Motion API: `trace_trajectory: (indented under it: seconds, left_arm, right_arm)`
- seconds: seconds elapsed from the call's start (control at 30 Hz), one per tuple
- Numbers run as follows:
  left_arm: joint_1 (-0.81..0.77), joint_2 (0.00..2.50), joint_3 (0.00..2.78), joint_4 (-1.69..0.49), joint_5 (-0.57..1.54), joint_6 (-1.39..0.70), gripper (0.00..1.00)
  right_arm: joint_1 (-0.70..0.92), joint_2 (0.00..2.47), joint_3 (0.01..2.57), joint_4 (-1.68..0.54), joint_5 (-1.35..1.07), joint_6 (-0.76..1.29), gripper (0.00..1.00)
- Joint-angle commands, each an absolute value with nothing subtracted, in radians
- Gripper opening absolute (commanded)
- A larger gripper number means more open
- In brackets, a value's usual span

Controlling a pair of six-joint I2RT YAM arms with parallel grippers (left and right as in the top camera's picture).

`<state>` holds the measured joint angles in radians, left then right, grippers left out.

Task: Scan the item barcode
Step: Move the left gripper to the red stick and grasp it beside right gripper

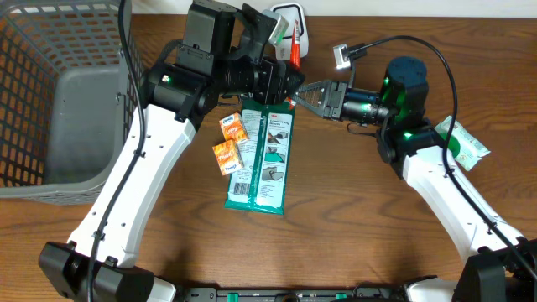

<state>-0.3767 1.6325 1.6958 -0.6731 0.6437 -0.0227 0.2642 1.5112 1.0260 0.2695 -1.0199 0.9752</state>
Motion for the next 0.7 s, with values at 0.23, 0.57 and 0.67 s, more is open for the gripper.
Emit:
trace_trajectory:
  seconds: [0.23,0.57,0.67]
  left_arm:
    - [-0.377,1.643,1.706,-0.652,0.579,-0.031,0.59]
    - [-0.377,1.644,1.706,-0.633,0.571,-0.032,0.57]
    - [-0.377,1.644,1.706,-0.622,0.571,-0.054,0.53]
  right_arm:
    - [0.283,1.505,1.035,0.365,-1.06,1.077,0.01]
    - [0.298,1.505,1.035,0.43,-1.062,1.122,0.01]
    - [0.304,1.505,1.035,0.439,-1.048,1.122,0.01]
